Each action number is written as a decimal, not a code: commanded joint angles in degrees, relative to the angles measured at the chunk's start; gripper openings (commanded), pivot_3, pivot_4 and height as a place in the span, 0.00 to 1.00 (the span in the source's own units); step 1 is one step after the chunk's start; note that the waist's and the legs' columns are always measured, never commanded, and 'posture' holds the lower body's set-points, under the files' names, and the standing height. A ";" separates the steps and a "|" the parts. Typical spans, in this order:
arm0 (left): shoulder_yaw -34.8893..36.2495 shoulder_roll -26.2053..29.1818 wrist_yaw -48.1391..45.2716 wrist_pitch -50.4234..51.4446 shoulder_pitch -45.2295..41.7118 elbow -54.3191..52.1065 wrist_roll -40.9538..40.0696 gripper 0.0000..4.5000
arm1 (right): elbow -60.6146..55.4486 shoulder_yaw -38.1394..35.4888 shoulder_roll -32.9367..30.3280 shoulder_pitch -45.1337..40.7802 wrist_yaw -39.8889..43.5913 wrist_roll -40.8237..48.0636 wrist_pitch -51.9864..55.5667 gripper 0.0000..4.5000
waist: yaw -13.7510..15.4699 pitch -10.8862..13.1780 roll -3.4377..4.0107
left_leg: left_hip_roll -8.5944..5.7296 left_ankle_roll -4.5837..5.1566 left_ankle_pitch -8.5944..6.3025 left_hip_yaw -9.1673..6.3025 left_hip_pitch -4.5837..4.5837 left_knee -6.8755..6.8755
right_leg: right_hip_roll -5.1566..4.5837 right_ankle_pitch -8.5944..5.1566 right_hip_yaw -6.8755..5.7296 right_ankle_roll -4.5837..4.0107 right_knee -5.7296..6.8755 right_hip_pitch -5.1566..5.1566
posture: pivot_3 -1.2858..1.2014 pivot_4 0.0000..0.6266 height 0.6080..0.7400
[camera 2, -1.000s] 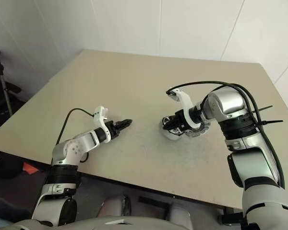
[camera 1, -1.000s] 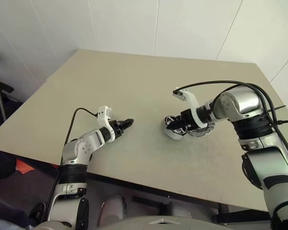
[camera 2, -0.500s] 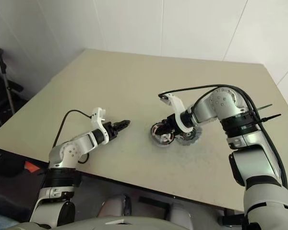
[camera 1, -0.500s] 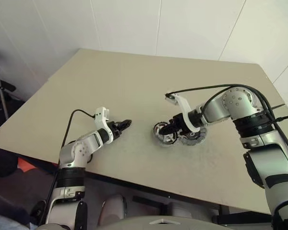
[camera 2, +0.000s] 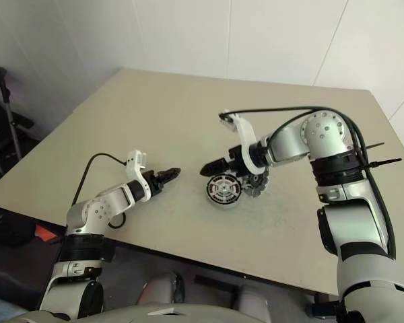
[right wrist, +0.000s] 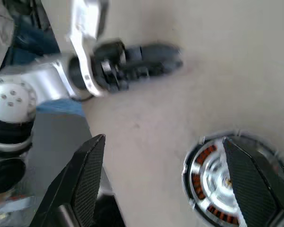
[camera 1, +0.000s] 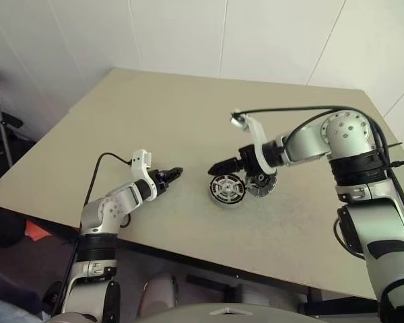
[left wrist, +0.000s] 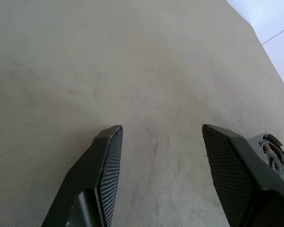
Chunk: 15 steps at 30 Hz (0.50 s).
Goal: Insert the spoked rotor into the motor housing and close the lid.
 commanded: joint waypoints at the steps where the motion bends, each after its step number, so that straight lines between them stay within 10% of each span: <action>1: 0.10 0.21 -0.53 -0.67 -1.40 -0.41 -0.54 0.63 | -9.19 -0.23 -4.53 -3.25 15.38 -11.72 -13.72 1.00 | 0.44 -0.01 -0.03 | 0.00 0.00 0.00 -0.02 -0.04 0.00 | 0.00 0.02 -0.01 0.07 -0.04 0.00 | 0.52 0.00 1.00; 9: -2.04 1.90 -3.23 -0.38 -4.10 1.38 0.10 0.63 | -0.63 10.82 -22.34 8.11 30.49 -55.95 -55.07 1.00 | 2.49 -0.03 -0.49 | -0.10 0.01 -0.02 -0.04 0.01 0.04 | -0.08 0.05 -0.01 0.35 -0.43 0.39 | 0.52 0.00 1.00; 15: -5.20 3.56 -7.08 0.01 -7.83 3.00 0.74 0.63 | 0.88 7.28 -31.19 22.77 36.48 -66.19 -64.11 0.56 | 2.16 -0.03 -0.45 | -0.17 0.20 -0.11 -0.03 0.02 0.04 | -0.11 0.08 0.05 0.25 -0.44 0.37 | 0.52 0.00 1.00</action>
